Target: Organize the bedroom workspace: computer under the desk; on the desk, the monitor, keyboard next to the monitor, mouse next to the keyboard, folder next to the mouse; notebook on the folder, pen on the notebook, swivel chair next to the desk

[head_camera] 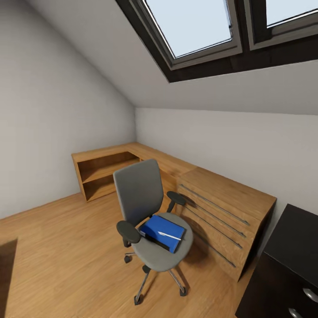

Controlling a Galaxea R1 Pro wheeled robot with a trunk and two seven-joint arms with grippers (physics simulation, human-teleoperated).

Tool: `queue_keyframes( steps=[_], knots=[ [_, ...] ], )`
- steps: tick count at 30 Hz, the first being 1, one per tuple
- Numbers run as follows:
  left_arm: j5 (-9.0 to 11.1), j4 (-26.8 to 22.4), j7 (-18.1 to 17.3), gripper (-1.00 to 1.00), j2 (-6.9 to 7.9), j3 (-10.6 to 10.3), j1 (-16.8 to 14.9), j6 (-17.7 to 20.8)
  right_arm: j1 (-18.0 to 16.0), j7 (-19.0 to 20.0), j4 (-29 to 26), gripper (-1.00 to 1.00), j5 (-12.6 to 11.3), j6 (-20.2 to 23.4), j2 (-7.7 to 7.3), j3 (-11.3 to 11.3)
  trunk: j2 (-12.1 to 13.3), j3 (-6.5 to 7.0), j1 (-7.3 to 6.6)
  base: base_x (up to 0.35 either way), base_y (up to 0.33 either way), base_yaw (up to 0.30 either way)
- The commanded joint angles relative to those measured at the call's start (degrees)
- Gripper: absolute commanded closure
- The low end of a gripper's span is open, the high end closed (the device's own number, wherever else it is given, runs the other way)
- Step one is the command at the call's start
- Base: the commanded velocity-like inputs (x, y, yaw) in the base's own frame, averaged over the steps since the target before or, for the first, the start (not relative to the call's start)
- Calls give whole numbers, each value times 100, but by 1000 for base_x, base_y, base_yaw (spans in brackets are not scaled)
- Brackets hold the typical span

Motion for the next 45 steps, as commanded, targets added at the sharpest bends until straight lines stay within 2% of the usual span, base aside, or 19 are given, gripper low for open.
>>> queue_keyframes(
  steps=[1, 4, 5, 7, 8, 9, 11, 20, 21, 25, 27, 28, 30, 32, 36, 37, 39, 42, 45],
  knots=[
    [24, -1, 11, -100, 9, -10, -3, -18, -4, -24, 3, -100, -9, -6, 6, 62, -4, -7, 0, 18, 0, 0],
    [25, -2, 11, -100, 11, -10, -3, -18, -4, -24, 2, -100, -8, -3, 3, 59, -4, -7, 0, 105, 0, 0],
    [173, -13, 13, -100, 245, 37, -3, -11, -4, -24, -2, -100, -20, -18, 0, 49, -4, -7, 0, 316, 0, 0],
    [288, -20, 9, -100, 315, 49, -3, 17, -4, -18, -4, -100, -17, -16, -3, 49, -4, -7, 0, 321, 0, 0],
    [1039, -245, -28, -100, 457, 63, -3, 560, -21, -26, -245, -100, -11, 3, -22, 48, -4, -7, 0, 331, 0, 0],
    [1387, -406, -50, -100, 521, 65, -3, 989, -43, -39, -451, -100, -11, 29, -44, 48, -4, -7, 0, 309, 0, 0],
    [1745, -615, -163, -100, 621, 64, -3, 1552, -272, -56, -777, -100, -16, 377, -176, 44, -4, -7, 0, 141, 0, 0],
    [1875, -704, -272, -100, 689, 61, -3, 1731, -1564, -53, -1396, -100, -34, 2768, -282, 34, -4, -7, 0, 31, 0, 0],
    [1883, -710, -276, -100, 711, 63, -3, 1732, -1975, -48, -1588, -100, -47, 3704, -277, 30, -4, -7, 0, 198, 0, 0],
    [1885, -713, -278, -100, 726, 61, -3, 1732, -2397, -38, -1875, -100, -61, 4913, -255, 25, -4, -7, 0, 257, 0, 0],
    [1887, -713, -278, -100, 729, 61, -3, 1711, -2595, -29, -2088, -100, -78, 5668, -239, 25, -4, -7, 0, 304, 0, 0],
    [1886, -714, -280, -100, 732, 61, -3, 1586, -2731, -7, -2389, -100, -100, 6601, -212, 39, -4, -7, 0, 320, 0, 0],
    [1880, -714, -300, -100, 729, 58, -3, 1454, -2777, 4, -2510, -100, -95, 7075, -195, 68, -4, -7, 0, 323, 0, 0],
    [1870, -714, -443, -100, 729, 54, -3, 1339, -2806, 38, -2584, -100, -81, 7388, -187, 84, -4, -7, 0, 326, 0, 0],
    [1882, -712, -1707, -100, 937, 66, -3, 1257, -2816, 504, -2638, -100, -56, 7610, -207, 84, -4, -7, 0, 208, 0, 0],
    [1931, -708, -2253, -100, 1116, 81, -3, 1255, -2817, 589, -2639, -100, -47, 7664, -213, 91, -4, -7, 0, 38, 0, 8],
    [1989, -707, -2401, -100, 1169, 108, -3, 1256, -2814, 609, -2638, -100, -26, 7680, -211, 178, -4, -8, 0, 22, 0, 86],
    [2057, -706, -2513, -100, 1207, 141, -3, 1256, -2808, 638, -2637, -100, 24, 7693, -204, 722, -4, -14, 0, 8, 0, 191],
    [2077, -710, -2531, -100, 1204, 146, -3, 1238, -2806, 721, -2636, -100, 34, 7691, -202, 1092, -4, -22, 0, 3, 0, 237]
  ],
)
